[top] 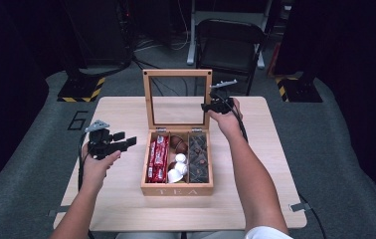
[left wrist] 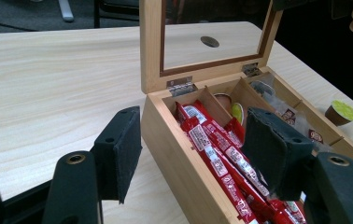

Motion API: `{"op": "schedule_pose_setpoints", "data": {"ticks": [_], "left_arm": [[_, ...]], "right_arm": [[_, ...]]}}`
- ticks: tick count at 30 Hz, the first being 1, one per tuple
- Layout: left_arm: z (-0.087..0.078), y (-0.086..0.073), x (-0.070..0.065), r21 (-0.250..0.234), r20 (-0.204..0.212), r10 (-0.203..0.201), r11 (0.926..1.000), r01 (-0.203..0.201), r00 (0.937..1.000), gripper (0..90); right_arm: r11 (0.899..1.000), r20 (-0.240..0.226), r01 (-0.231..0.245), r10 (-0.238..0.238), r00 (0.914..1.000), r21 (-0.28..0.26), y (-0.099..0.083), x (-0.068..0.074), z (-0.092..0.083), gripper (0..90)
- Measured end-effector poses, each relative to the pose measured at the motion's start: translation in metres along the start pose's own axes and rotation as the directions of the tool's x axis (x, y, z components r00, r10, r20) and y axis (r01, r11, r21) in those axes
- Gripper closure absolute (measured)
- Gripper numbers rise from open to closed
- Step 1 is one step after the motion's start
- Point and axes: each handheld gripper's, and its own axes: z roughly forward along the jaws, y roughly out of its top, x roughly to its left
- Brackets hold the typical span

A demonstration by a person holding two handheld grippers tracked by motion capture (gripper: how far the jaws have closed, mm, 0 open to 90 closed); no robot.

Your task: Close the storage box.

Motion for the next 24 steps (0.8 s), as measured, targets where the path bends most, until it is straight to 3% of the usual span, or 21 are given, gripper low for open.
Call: {"op": "schedule_pose_setpoints", "data": {"ticks": [6,15,19,24], "left_arm": [[-0.001,0.000,0.001,0.005,-0.010,0.007,1.0000,-0.007,0.9999,36.9],[-0.001,0.000,0.001,0.000,-0.010,0.007,1.0000,-0.007,0.9999,36.9],[-0.001,0.000,0.000,-0.002,-0.011,0.006,1.0000,-0.006,0.9999,37.0],[-0.001,0.000,0.000,0.004,-0.012,0.009,0.9999,-0.009,0.9999,37.0]], "right_arm": [[1.000,-0.026,-0.009,0.009,0.9996,-0.007,-0.002,-0.005,-0.003,63.9],[1.000,-0.021,-0.003,0.002,0.9998,-0.026,-0.007,-0.002,-0.008,64.3],[0.999,-0.039,-0.013,0.011,0.9992,-0.051,-0.012,-0.002,-0.012,65.0],[0.997,-0.040,0.015,-0.018,0.9990,-0.070,-0.016,0.001,-0.019,65.2]]}}
